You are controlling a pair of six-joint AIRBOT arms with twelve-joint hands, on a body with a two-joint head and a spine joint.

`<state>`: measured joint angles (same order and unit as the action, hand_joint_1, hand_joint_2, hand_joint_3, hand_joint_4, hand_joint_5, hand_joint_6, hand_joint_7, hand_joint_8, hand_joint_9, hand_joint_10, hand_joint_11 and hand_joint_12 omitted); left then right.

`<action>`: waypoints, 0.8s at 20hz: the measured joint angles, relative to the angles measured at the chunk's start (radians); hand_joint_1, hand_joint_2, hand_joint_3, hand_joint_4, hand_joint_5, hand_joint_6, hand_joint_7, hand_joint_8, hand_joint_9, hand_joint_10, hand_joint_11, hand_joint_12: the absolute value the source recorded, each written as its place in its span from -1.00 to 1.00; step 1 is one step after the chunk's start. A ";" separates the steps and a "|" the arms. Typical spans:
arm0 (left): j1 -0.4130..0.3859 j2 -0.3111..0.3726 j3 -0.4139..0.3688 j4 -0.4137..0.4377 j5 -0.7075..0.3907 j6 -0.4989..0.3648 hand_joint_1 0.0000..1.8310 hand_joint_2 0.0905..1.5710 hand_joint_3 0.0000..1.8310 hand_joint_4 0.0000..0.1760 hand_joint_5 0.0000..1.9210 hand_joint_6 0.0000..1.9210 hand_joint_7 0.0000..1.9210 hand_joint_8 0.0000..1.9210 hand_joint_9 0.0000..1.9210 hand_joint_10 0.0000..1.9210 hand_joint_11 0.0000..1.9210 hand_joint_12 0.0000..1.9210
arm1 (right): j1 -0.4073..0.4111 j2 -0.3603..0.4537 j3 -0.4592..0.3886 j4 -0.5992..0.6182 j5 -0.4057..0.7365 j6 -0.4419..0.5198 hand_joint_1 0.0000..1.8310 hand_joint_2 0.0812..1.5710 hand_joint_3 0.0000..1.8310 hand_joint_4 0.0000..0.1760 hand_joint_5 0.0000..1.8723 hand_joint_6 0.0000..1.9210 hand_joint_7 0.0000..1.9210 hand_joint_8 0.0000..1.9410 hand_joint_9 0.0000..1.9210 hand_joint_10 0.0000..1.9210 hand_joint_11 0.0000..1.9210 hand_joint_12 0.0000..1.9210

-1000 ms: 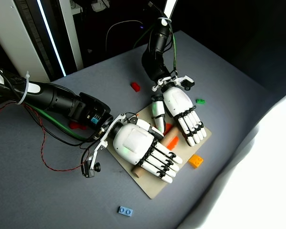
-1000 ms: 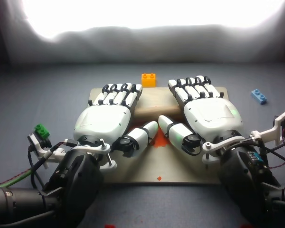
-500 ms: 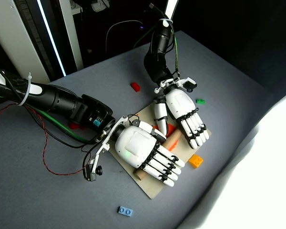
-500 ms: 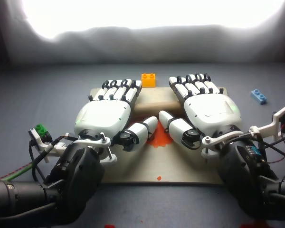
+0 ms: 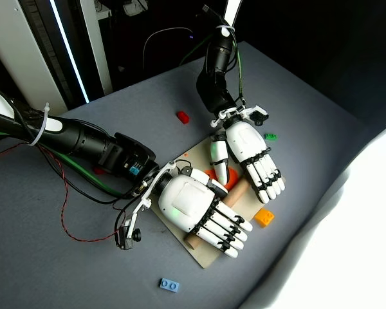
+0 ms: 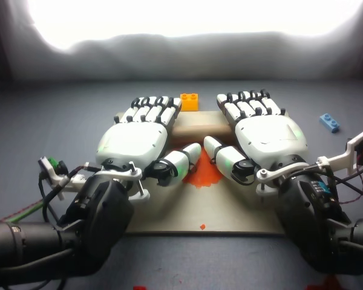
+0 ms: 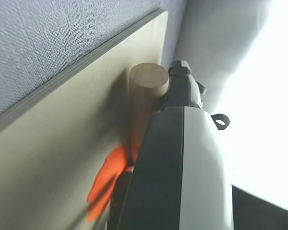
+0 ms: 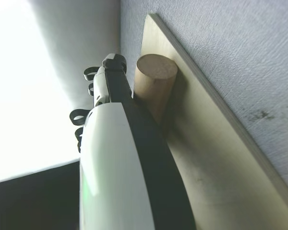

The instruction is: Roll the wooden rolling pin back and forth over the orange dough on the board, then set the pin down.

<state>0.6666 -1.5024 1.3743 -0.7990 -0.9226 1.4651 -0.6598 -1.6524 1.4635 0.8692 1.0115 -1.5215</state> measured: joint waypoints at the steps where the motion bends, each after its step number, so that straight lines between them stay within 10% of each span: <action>1: -0.001 -0.002 0.006 -0.003 0.004 0.000 -1.00 0.81 -1.00 -1.00 -1.00 -1.00 -1.00 -1.00 -1.00 -1.00 -1.00 -1.00 | 0.002 -0.002 0.005 0.002 -0.003 0.000 -1.00 0.82 -1.00 -1.00 -0.86 -0.99 -0.86 -1.00 -0.87 -0.99 -1.00 -0.74; 16: -0.012 -0.011 0.052 -0.002 0.046 -0.008 -1.00 0.82 -1.00 -1.00 -0.89 -0.98 -0.85 -0.98 -0.91 -0.98 -1.00 -1.00 | 0.013 -0.007 0.021 0.005 -0.014 0.014 -1.00 0.82 -1.00 -1.00 -0.74 -0.99 -0.71 -0.99 -0.75 -0.99 -1.00 -0.46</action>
<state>0.6544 -1.5131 1.4261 -0.8013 -0.8768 1.4574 -0.6468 -1.6592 1.4841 0.8745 0.9974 -1.5074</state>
